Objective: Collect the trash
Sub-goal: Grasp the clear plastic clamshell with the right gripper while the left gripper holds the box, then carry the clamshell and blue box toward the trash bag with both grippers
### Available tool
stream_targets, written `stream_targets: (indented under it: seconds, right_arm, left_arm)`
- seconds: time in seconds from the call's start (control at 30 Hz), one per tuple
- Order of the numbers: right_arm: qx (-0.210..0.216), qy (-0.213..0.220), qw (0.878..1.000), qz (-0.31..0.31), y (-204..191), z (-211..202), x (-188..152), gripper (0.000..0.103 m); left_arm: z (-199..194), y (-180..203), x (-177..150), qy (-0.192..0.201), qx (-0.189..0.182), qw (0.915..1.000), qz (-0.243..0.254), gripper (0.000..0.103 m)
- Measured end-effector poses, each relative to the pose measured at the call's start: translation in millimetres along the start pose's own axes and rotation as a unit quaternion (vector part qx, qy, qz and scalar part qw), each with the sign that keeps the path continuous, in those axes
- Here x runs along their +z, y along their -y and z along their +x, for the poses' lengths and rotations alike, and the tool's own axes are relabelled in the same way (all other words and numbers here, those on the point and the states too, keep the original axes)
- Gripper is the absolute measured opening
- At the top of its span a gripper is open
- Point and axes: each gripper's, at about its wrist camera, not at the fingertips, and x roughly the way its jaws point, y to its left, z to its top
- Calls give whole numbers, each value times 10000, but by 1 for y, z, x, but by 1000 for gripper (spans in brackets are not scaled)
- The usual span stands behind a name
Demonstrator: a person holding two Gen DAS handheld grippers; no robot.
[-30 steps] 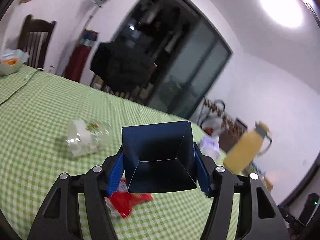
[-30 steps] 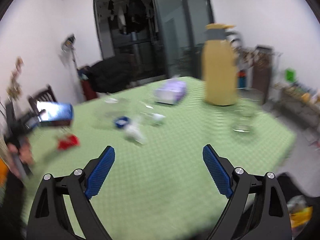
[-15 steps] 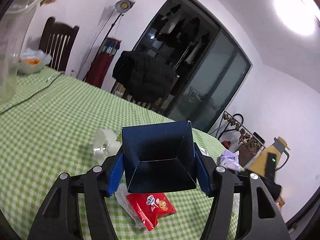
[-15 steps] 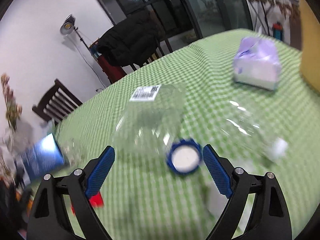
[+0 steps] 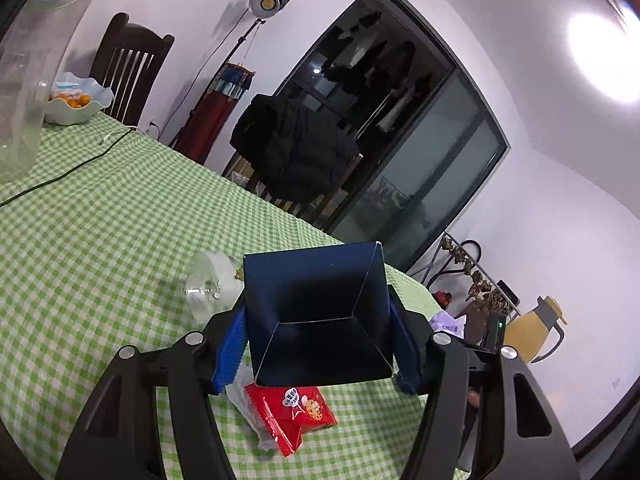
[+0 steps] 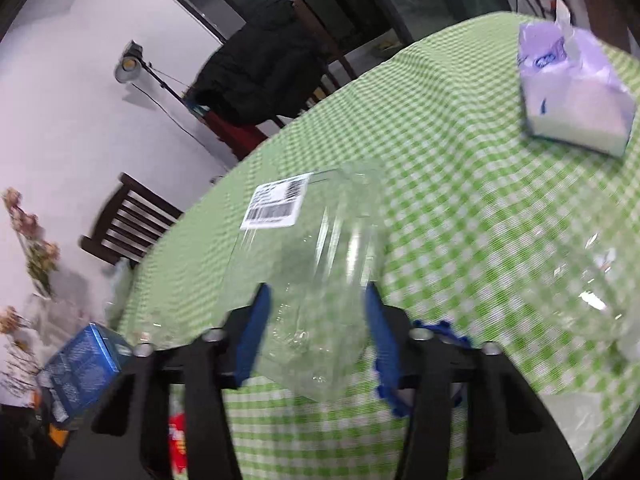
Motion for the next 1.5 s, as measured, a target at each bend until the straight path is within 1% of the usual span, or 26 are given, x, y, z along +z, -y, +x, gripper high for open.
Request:
stream_targets:
  seconds: [0.1, 0.17, 0.2, 0.27, 0.3, 0.37, 0.43, 0.5, 0.6, 0.63, 0.73, 0.77, 0.8, 0.9, 1.0, 1.03, 1.1, 1.13, 1.17, 1.2, 1.3, 1.33, 1.37, 1.4, 1.47, 1.5]
  right_arm:
    - [-94, 176, 9991, -378, -27, -8, -3, 29]
    - [-87, 218, 9977, -634, -45, -13, -6, 26]
    - [-89, 227, 9969, -752, -52, -15, -7, 25]
    - [-164, 276, 9925, -1180, -78, -26, -17, 25]
    - [-236, 311, 9904, -1329, -85, -28, -18, 25]
    - [-511, 465, 9823, -1742, -104, -42, -31, 25]
    - [-770, 518, 9749, -2024, -113, -57, -44, 25]
    - [-949, 664, 9676, -2245, -118, -79, -56, 25]
    - [-1049, 941, 9619, -2342, -114, -115, -65, 25]
    - [-1157, 1120, 9581, -2367, -111, -136, -69, 25]
    - [-1281, 1464, 9516, -2379, -100, -175, -73, 25]
    - [-1370, 1614, 9475, -2398, -95, -190, -78, 25]
    - [-1484, 1765, 9426, -2417, -88, -208, -82, 25]
    - [-1714, 2080, 9369, -2228, -60, -260, -94, 25]
    - [-2055, 2401, 9278, -1982, -26, -318, -114, 25]
    - [-2232, 2529, 9229, -1856, -15, -342, -125, 25]
    - [-2556, 2684, 9138, -1658, 9, -376, -145, 25]
    - [-2819, 2743, 9075, -1477, 29, -397, -160, 25]
    - [-3005, 2747, 9039, -1310, 46, -413, -172, 25]
    - [-3210, 2751, 9004, -1026, 71, -433, -189, 25]
    - [-3640, 2721, 8901, -341, 126, -470, -230, 25]
    - [-3851, 2699, 8825, -60, 151, -481, -250, 25]
    - [-3993, 2642, 8778, 143, 170, -487, -264, 25]
    - [-4134, 2506, 8741, 470, 196, -493, -284, 25]
    - [-4180, 2300, 8730, 1013, 235, -496, -310, 25]
    - [-4212, 2220, 8716, 1170, 247, -494, -319, 25]
  left_arm:
    - [0, -1, 0, -29, -38, 9999, -90, 60]
    - [-1, -1, 0, 2, -32, 10000, -83, 60]
    - [-1, 0, 0, 15, -24, 10000, -67, 60]
    - [-2, 0, 1, 62, -12, 10000, -45, 60]
    - [-2, 0, 0, 60, -23, 10000, -42, 60]
    - [-2, 1, 0, 41, -15, 10000, -49, 60]
    - [0, 1, -2, -12, -21, 10000, -55, 60]
    - [1, 2, -3, -36, -31, 10000, -41, 60]
    - [1, 7, -4, -50, -49, 10000, 62, 60]
    - [1, 9, -6, -49, -41, 9999, 119, 60]
    - [3, 14, -9, -87, -16, 9996, 263, 60]
    - [3, 15, -10, -86, -3, 9995, 298, 60]
    - [3, 16, -10, -85, 10, 9994, 337, 60]
    - [3, 20, -12, -76, 1, 9991, 427, 60]
    - [0, 25, -14, -27, -1, 9984, 558, 60]
    - [0, 26, -16, -9, 15, 9981, 618, 60]
    - [2, 28, -20, -3, 88, 9973, 726, 60]
    - [4, 29, -22, -22, 130, 9969, 771, 60]
    - [7, 30, -25, -64, 186, 9964, 827, 60]
    - [9, 30, -26, -107, 224, 9960, 856, 60]
    - [12, 29, -29, -186, 215, 9961, 838, 60]
    - [11, 29, -30, -170, 215, 9958, 870, 60]
    - [11, 30, -30, -153, 233, 9954, 914, 60]
    - [10, 31, -30, -141, 247, 9950, 953, 60]
    - [8, 33, -31, -102, 221, 9946, 1010, 60]
    - [7, 33, -31, -68, 185, 9948, 1002, 60]
